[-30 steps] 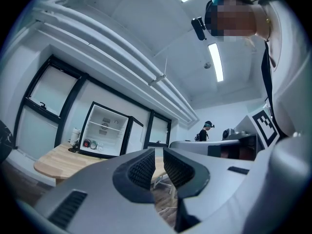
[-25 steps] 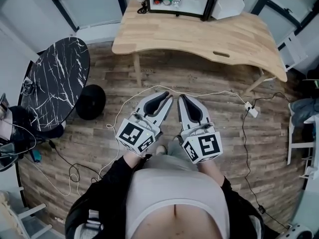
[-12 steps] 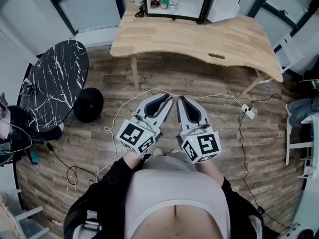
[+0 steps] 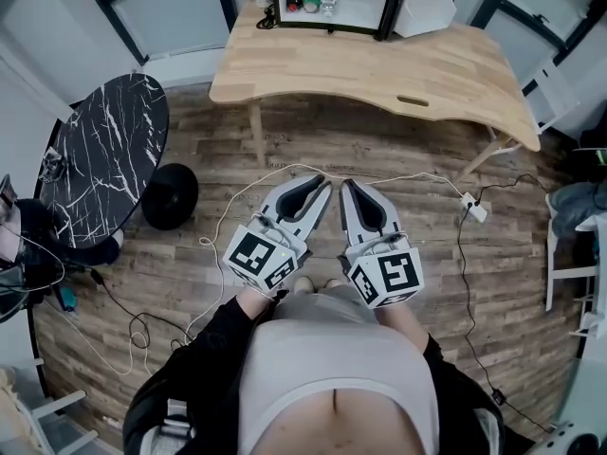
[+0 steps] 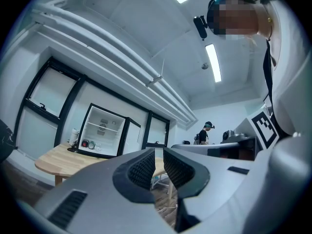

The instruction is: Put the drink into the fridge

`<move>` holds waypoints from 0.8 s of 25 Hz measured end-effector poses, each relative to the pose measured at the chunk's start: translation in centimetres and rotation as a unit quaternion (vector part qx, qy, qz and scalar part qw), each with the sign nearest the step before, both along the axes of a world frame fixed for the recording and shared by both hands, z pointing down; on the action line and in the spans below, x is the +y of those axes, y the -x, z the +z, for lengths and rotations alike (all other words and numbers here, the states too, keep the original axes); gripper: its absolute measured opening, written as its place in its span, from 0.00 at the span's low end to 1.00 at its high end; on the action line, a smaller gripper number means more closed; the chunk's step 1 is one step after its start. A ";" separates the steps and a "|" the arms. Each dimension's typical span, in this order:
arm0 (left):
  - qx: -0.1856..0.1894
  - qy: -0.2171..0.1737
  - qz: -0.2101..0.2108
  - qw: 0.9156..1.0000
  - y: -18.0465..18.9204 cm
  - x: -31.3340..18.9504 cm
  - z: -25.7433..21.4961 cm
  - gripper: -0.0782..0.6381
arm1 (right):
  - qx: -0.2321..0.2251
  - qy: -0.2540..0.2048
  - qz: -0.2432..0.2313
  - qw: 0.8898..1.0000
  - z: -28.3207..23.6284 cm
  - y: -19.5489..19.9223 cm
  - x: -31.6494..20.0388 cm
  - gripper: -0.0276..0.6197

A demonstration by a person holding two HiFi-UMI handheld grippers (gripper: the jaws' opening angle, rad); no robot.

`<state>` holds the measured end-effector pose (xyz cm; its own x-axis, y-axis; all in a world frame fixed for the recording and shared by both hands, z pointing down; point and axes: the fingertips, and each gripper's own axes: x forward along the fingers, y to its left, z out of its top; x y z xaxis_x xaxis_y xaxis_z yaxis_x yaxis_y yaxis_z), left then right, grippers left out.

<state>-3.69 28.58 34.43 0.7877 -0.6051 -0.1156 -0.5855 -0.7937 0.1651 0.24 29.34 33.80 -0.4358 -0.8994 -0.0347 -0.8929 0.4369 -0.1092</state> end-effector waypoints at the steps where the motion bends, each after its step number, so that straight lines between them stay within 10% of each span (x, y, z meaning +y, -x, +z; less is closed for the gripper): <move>1: -0.001 -0.001 0.000 1.000 0.0 0.0 0.0 0.19 | 0.001 -0.001 0.000 1.000 0.0 0.0 0.0 0.09; 20: -0.002 0.002 0.003 1.000 0.8 0.4 0.5 0.19 | 0.009 0.003 0.002 1.000 0.7 0.8 0.4 0.09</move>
